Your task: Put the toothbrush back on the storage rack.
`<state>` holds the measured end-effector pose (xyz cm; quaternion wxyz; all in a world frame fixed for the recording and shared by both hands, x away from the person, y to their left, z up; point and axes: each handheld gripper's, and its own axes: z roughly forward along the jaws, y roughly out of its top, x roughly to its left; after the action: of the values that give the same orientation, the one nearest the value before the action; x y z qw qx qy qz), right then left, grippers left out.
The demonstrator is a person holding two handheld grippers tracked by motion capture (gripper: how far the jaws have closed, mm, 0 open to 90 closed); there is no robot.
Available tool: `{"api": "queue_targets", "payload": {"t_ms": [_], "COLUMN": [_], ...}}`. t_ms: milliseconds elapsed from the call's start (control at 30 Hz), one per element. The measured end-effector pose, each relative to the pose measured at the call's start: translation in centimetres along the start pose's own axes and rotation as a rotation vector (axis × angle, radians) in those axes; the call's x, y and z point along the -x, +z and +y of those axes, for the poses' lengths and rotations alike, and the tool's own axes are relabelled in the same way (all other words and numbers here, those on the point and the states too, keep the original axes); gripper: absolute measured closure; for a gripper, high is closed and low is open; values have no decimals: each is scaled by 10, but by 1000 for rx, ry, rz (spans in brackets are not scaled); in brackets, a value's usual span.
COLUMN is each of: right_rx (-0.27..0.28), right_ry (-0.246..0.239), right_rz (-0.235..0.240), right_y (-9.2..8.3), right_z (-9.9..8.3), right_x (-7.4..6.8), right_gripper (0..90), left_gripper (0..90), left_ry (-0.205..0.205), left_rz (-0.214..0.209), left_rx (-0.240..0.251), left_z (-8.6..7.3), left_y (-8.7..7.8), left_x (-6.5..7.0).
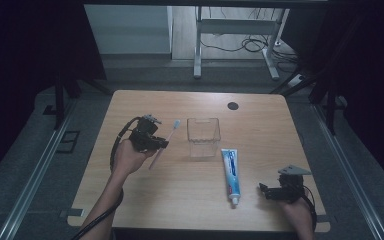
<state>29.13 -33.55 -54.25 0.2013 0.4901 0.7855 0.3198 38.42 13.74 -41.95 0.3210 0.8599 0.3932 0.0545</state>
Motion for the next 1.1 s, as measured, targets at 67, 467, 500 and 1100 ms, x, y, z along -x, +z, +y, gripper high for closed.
{"api": "queue_targets", "payload": {"t_ms": [67,467,500,1100], "right_rx": [0,0,0,0], "right_ry": [0,0,0,0], "right_rz": [0,0,0,0], "right_y": [0,0,0,0], "right_z": [0,0,0,0], "right_x": [0,0,0,0], "right_gripper": [0,0,0,0], "left_gripper": [791,791,791,791], "left_ry": [1,4,4,-8], "left_rz": [-7,-22,-23,-22], "left_rx": [31,182,191,343], "left_z": [2,21,23,60], "left_y": [-4,-16,-16,-12], "left_x": [1,10,11,22]}}
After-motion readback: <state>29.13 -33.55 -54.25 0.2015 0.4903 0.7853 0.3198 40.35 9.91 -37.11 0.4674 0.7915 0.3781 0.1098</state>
